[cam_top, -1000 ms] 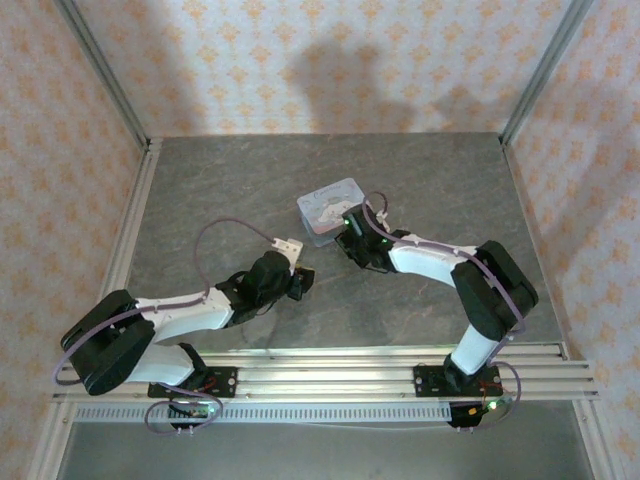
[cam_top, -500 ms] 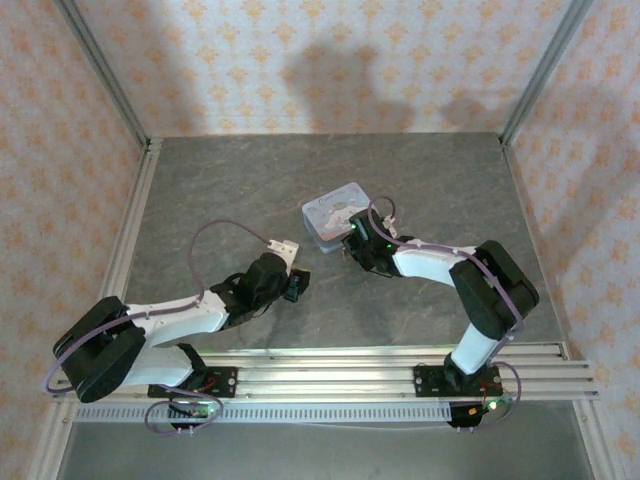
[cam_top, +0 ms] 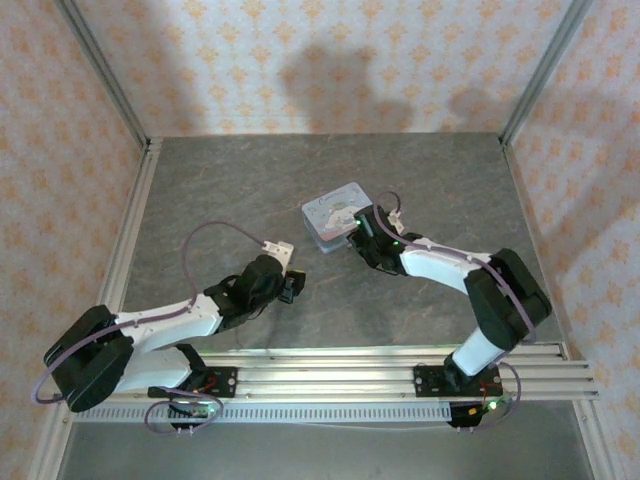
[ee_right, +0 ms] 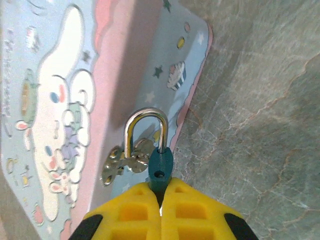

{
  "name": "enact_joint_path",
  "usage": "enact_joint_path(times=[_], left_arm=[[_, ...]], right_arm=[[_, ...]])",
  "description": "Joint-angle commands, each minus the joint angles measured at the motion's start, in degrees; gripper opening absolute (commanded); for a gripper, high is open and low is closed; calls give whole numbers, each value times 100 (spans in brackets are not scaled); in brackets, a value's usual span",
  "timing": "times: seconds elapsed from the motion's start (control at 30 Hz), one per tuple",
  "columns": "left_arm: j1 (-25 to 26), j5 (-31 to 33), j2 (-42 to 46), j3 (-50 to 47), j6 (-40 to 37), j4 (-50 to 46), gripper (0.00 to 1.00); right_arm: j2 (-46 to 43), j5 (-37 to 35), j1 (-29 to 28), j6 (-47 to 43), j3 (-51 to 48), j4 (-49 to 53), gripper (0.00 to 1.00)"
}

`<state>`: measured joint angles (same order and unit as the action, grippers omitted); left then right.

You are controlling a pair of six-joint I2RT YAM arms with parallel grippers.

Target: Unlock a padlock with a key

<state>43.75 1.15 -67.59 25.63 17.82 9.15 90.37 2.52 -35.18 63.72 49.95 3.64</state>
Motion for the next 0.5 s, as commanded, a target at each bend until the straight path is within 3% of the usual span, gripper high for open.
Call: enact_joint_path(times=[0.0,0.03,0.07,0.2,0.3,0.47], left_arm=[[-46,581,336,171,-104,-771,73],[-70,735,441,283,-117,-1045,95],[-97,827,520,393,-138,-1285,100],[-288,1329,796,1023,-129,-2511,100],[-573,1702,950,1434,85,-3332,100],[-1405,1173,1179,1759,460,-3976,100]], right_arm=[[-518,-552,24,-410,208,523,0],[-667,-660,27,-504,217,676,0],[-799,-749,29,-588,204,791,0],[-1411,-827,28,-1152,173,1213,0],[-1608,-284,20,-1758,296,1551,0],[-1386,651,-491,-2141,430,1779,0]])
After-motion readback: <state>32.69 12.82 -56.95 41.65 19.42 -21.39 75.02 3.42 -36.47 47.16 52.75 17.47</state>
